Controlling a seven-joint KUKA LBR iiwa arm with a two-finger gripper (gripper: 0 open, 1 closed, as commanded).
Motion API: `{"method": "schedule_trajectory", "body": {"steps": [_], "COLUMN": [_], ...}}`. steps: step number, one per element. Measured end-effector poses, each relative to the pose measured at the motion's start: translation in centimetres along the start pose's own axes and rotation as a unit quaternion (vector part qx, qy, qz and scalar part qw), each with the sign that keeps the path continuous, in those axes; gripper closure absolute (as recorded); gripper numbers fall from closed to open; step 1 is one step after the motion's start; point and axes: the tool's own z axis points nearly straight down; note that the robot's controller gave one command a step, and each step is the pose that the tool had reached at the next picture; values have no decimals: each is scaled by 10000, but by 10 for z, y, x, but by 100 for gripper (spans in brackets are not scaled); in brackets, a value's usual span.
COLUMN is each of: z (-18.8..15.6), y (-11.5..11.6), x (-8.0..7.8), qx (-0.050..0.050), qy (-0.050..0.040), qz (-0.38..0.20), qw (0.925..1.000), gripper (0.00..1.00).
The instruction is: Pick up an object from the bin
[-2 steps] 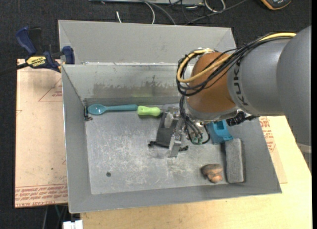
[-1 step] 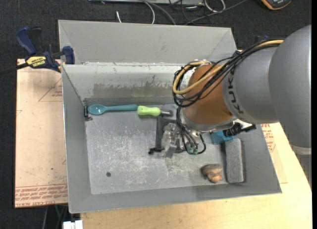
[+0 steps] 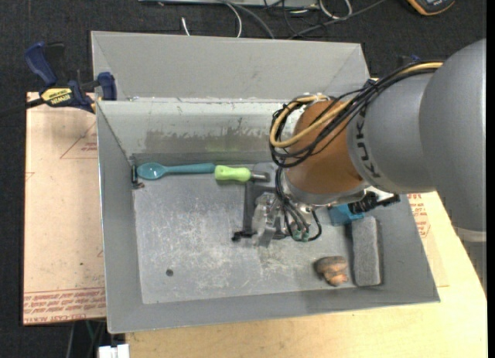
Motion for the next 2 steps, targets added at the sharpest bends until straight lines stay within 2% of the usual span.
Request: {"method": "schedule_trajectory", "body": {"steps": [1, 2], "z": [-68, -36], "y": [0, -4], "x": [-2, -33], "qx": [8, -2], "qy": [17, -17], "qz": [-296, -1494], "qw": [9996, 9888], "gripper": [100, 100]}}
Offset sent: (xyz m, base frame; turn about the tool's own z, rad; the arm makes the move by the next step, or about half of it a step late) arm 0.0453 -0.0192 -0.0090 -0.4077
